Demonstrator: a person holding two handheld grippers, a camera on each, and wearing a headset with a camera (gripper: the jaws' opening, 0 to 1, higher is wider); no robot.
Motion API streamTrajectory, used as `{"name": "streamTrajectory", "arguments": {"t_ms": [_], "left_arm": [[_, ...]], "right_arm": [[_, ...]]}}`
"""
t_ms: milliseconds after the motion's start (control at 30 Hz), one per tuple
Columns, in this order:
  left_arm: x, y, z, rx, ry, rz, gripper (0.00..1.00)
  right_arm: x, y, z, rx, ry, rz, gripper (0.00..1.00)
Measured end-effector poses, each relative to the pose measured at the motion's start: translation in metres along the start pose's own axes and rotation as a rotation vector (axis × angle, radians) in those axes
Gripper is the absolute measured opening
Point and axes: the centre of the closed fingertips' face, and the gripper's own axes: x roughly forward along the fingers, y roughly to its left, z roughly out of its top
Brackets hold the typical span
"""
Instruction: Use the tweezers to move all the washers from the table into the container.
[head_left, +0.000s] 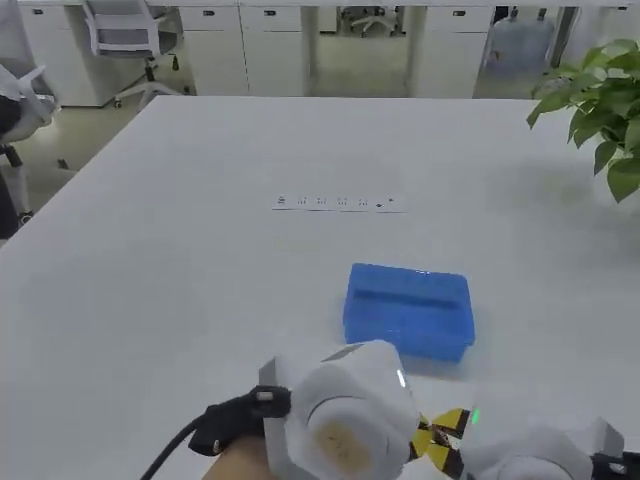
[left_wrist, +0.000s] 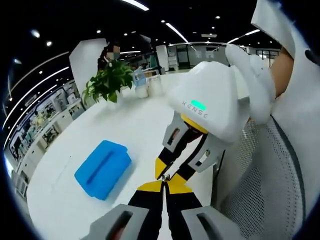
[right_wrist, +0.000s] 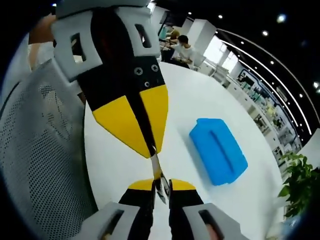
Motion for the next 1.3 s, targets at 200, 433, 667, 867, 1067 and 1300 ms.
{"name": "streamTrajectory", "arguments": {"t_ms": [200, 433, 667, 867, 1067, 1300], "left_arm": [[0.012, 0.005, -0.034, 0.031, 0.096, -0.040, 0.00], [0.028, 0.017, -0.077, 0.048, 0.200, -0.082, 0.00], [0.037, 0.026, -0.097, 0.105, 0.295, -0.077, 0.00], [0.044, 0.029, -0.108, 0.161, 0.339, -0.087, 0.00], [0.047, 0.034, -0.108, 0.135, 0.334, -0.089, 0.00], [0.039, 0.038, -0.108, -0.024, 0.349, -0.034, 0.11]], "right_arm": [[0.009, 0.003, -0.004, 0.232, -0.026, 0.057, 0.09], [-0.007, -0.008, -0.013, 0.441, -0.070, 0.029, 0.23], [-0.027, -0.013, -0.026, 0.537, -0.081, -0.026, 0.26], [-0.029, -0.022, -0.028, 0.587, -0.096, -0.046, 0.29], [-0.030, -0.024, -0.025, 0.616, -0.118, -0.045, 0.28], [-0.032, -0.024, -0.020, 0.629, -0.146, -0.039, 0.30]]}}
